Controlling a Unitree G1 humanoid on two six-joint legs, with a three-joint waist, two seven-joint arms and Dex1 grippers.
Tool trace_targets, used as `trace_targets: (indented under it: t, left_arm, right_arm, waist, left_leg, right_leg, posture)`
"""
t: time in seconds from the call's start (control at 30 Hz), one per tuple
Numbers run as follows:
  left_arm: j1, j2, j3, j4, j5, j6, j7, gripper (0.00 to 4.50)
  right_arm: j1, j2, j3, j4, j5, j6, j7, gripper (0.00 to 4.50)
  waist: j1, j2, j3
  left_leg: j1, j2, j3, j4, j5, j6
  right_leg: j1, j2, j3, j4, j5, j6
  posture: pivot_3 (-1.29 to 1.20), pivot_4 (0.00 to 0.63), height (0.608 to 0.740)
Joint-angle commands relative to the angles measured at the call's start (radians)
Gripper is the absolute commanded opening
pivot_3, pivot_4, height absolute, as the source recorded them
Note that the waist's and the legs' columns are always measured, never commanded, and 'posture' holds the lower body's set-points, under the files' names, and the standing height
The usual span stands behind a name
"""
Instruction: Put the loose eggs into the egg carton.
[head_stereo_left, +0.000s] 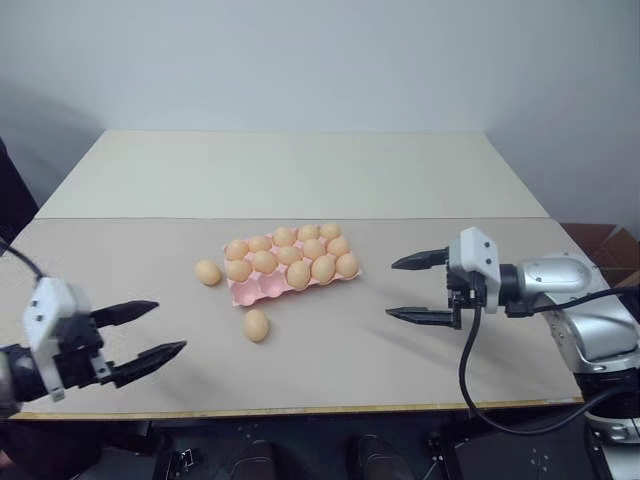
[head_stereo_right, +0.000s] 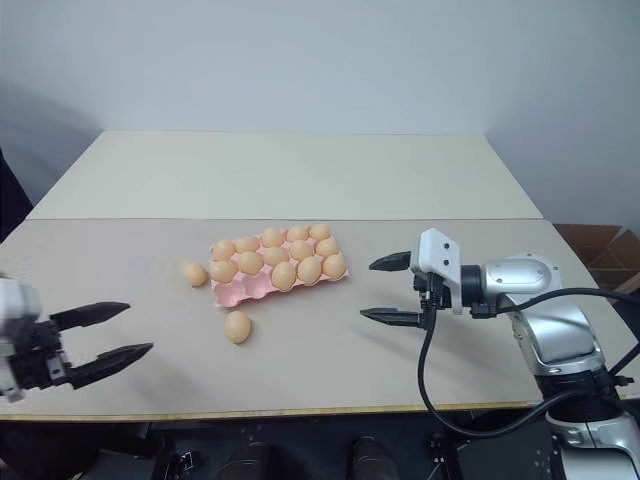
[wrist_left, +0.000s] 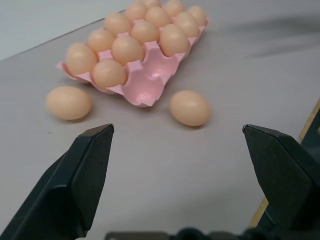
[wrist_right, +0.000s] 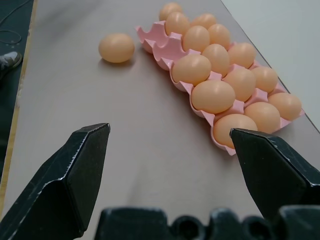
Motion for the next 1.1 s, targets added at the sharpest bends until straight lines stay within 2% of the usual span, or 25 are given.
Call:
trace_targets:
  t: [0.03,0.1,0.2,0.3,0.57,0.77,0.87,1.03,1.1]
  left_arm:
    - [-0.052,-0.020,-0.108,-0.078,-0.005,0.039,0.102,4.50]
    - [-0.087,-0.045,-0.170,-0.098,0.003,0.074,0.180,4.50]
    - [-0.180,-0.167,-0.320,-0.129,0.031,0.171,0.411,4.50]
    - [-0.233,-0.245,-0.429,-0.164,0.075,0.238,0.550,4.50]
    - [-0.307,-0.358,-0.530,-0.191,0.117,0.414,0.787,4.50]
    - [-0.349,-0.413,-0.555,-0.169,0.145,0.473,0.855,4.50]
    - [-0.363,-0.424,-0.555,-0.165,0.151,0.487,0.861,3.89]
    - [-0.364,-0.419,-0.538,-0.181,0.145,0.504,0.846,2.31]
    - [-0.348,-0.392,-0.537,-0.200,0.143,0.502,0.820,1.88]
  right_arm:
    - [-0.029,0.011,-0.004,-0.028,0.006,-0.026,-0.015,4.47]
    - [-0.032,0.016,-0.003,-0.030,0.006,-0.027,-0.017,4.47]
    - [-0.037,0.018,-0.003,-0.031,0.009,-0.029,-0.020,4.47]
    - [-0.036,0.019,-0.009,-0.038,0.011,-0.026,-0.027,4.47]
    - [-0.025,0.015,-0.023,-0.060,0.027,-0.012,-0.044,4.47]
    - [-0.011,0.009,-0.030,-0.073,0.036,-0.007,-0.054,4.47]
    - [-0.001,0.008,-0.033,-0.081,0.039,-0.005,-0.062,4.50]
    - [-0.001,0.012,-0.033,-0.082,0.040,-0.004,-0.077,4.50]
    - [0.003,0.011,-0.032,-0.084,0.038,-0.005,-0.081,4.50]
  waist:
    - [0.001,0.000,0.000]
    - [0.002,0.000,0.000]
    - [0.006,0.000,0.000]
    - [0.009,-0.001,0.000]
    - [0.012,-0.001,0.000]
    - [0.015,-0.001,0.000]
    - [0.016,-0.001,0.000]
    - [0.016,-0.001,-0.001]
    - [0.016,-0.001,-0.001]
  left_leg:
    - [0.000,0.000,0.000,0.000,0.000,0.000]
    - [0.000,0.000,0.000,0.000,0.000,0.000]
    - [0.000,0.000,0.000,0.000,0.000,0.000]
    - [0.000,-0.001,-0.001,0.001,0.000,0.000]
    - [0.002,-0.001,-0.002,0.001,0.000,0.000]
    - [0.002,-0.002,-0.002,0.001,0.000,0.001]
    - [0.002,-0.002,-0.002,0.001,0.000,0.001]
    - [0.002,-0.002,-0.002,0.001,0.000,0.001]
    - [0.002,-0.002,-0.002,0.001,0.000,0.001]
  right_leg:
    - [0.000,0.000,0.000,0.000,0.000,0.000]
    - [0.000,0.001,0.001,0.000,0.000,0.000]
    - [0.001,0.001,0.002,0.001,0.003,0.005]
    - [0.002,0.002,0.003,0.001,0.004,0.007]
    - [0.002,0.003,0.005,0.002,0.005,0.007]
    - [0.002,0.004,0.005,0.001,0.005,0.007]
    - [0.002,0.003,0.005,0.001,0.005,0.007]
    - [0.002,0.003,0.006,0.002,0.005,0.007]
    - [0.002,0.003,0.006,0.001,0.005,0.007]
  posture:
    - [0.00,0.150,0.740]
    - [0.00,0.150,0.740]
    - [0.00,0.150,0.740]
    - [0.00,0.150,0.740]
    - [0.00,0.150,0.740]
    - [0.00,0.150,0.740]
    - [0.00,0.150,0.740]
    - [0.00,0.150,0.740]
    - [0.00,0.150,0.740]
